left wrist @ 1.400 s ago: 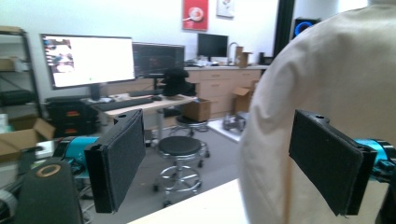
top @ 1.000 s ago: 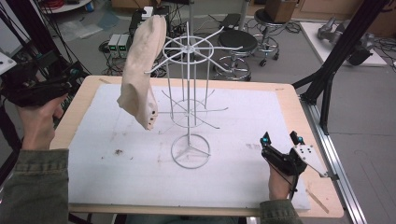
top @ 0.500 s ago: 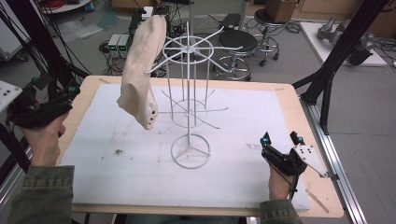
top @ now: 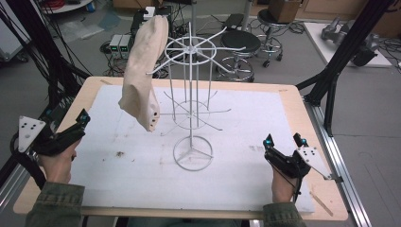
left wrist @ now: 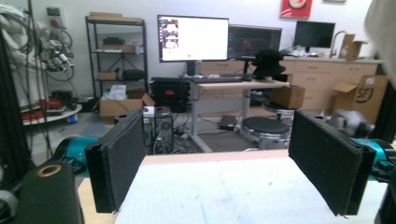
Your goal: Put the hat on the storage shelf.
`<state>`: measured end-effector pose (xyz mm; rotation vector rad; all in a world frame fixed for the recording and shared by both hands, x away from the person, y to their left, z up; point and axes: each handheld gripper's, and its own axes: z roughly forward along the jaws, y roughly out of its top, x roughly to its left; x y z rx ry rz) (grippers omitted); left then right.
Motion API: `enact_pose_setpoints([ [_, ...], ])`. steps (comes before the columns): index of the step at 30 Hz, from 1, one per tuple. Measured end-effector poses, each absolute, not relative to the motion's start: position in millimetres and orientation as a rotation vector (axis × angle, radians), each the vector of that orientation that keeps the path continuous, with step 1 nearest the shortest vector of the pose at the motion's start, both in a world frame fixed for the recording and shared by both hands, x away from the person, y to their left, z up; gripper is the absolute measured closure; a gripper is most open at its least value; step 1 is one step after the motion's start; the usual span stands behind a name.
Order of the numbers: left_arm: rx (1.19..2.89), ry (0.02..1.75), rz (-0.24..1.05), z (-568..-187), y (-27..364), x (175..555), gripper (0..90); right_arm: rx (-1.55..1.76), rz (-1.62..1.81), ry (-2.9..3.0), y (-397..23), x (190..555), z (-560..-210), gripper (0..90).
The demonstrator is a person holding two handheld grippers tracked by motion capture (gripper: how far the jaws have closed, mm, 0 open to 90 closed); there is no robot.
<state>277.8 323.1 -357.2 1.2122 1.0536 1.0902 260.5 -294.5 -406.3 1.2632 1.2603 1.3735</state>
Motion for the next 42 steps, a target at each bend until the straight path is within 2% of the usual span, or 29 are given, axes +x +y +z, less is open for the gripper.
enact_pose_setpoints([
  [17, 1.210, 1.174, 1.075, -417, 336, 266, 18.8, 1.260, 1.369, 1.268, -294, 261, -407, 4.6],
  [23, 1.215, 1.136, 1.102, -432, 337, 258, 17.3, 1.276, 1.381, 1.268, -295, 261, -407, 4.6],
  [42, 1.242, 1.164, 1.116, -438, 333, 249, 17.6, 1.263, 1.376, 1.279, -292, 258, -407, 4.5],
])
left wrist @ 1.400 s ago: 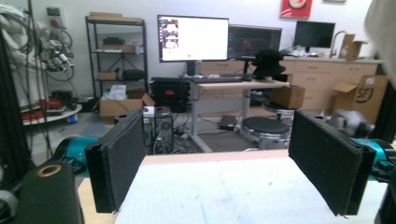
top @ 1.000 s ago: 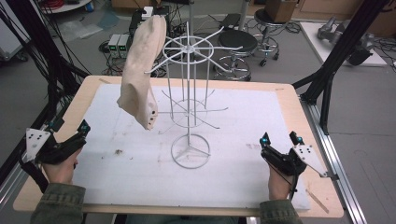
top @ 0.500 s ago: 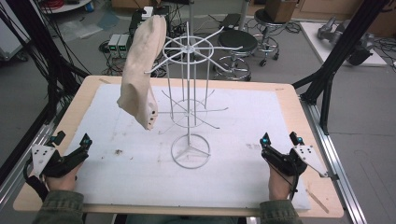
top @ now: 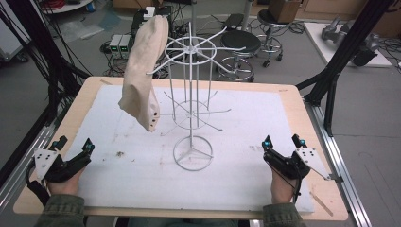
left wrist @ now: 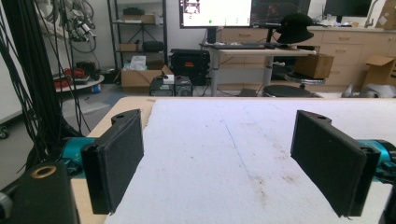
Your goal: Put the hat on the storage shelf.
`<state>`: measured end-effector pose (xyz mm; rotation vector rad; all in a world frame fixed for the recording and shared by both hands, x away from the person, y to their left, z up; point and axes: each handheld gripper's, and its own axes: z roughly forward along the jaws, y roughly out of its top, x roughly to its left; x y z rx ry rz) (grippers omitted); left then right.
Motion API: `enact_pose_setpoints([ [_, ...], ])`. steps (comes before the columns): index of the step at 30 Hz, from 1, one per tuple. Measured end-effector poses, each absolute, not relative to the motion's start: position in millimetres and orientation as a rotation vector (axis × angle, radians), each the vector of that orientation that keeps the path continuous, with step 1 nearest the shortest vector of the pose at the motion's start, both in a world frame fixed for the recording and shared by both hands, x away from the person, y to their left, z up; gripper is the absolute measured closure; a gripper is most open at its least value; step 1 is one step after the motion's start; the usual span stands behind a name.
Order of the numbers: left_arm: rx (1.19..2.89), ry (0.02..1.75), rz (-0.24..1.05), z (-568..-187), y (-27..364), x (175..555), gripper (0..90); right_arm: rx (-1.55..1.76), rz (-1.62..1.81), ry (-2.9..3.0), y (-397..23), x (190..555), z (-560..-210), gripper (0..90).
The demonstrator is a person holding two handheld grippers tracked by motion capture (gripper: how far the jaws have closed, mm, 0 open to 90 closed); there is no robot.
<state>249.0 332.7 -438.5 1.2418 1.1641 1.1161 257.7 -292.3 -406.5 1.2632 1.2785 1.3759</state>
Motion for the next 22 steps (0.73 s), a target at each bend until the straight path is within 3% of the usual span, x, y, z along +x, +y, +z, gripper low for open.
enact_pose_setpoints([
  [22, 1.245, 1.157, 1.095, -439.4, 333.8, 249.7, 18.1, 1.271, 1.377, 1.281, -293.6, 258.8, -407.0, 4.5],
])
